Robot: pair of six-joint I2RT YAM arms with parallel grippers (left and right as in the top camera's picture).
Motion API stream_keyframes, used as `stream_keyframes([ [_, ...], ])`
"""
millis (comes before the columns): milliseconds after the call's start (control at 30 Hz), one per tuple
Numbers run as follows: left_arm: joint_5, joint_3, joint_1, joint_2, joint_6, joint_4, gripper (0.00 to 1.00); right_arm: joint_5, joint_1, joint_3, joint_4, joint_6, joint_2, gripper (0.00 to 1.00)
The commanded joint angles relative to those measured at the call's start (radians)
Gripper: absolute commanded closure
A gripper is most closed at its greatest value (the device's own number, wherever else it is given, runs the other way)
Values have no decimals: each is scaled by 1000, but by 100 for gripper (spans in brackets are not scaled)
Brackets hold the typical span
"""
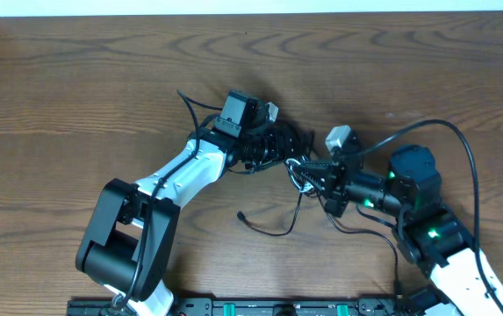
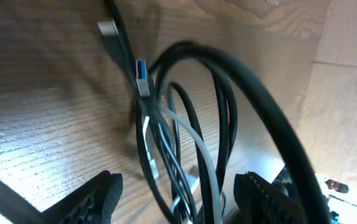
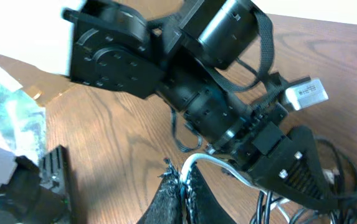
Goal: Untangle cables
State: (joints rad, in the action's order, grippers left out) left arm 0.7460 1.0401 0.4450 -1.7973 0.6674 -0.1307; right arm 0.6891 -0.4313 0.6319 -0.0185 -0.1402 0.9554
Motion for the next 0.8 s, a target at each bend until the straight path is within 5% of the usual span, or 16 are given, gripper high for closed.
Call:
stream_keyframes([
  [0,-6,3,-3,-12,50,-3,36,28,5,21,18,-47,-47,99],
  [67,-6,3,-3,-12,52,-2,46,29,5,22,50,-53,-72,99],
  [133,-26,3,-3,-12,52,-4,67,28,10,23,95,-55,-105,99],
  [300,-127,3,-3,-12,52,-51,89,-75,114,49,167,-54,-227,99],
  [533,-270,3,-3,-12,52,-154,88,-348,281,51,147,-54,-297,99],
  [667,-257,3,-3,-12,51,-167,92,-336,327,51,84,-93,-290,99],
  [767,-246,3,-3,-12,48,-164,92,-263,326,51,-14,-92,-265,88],
])
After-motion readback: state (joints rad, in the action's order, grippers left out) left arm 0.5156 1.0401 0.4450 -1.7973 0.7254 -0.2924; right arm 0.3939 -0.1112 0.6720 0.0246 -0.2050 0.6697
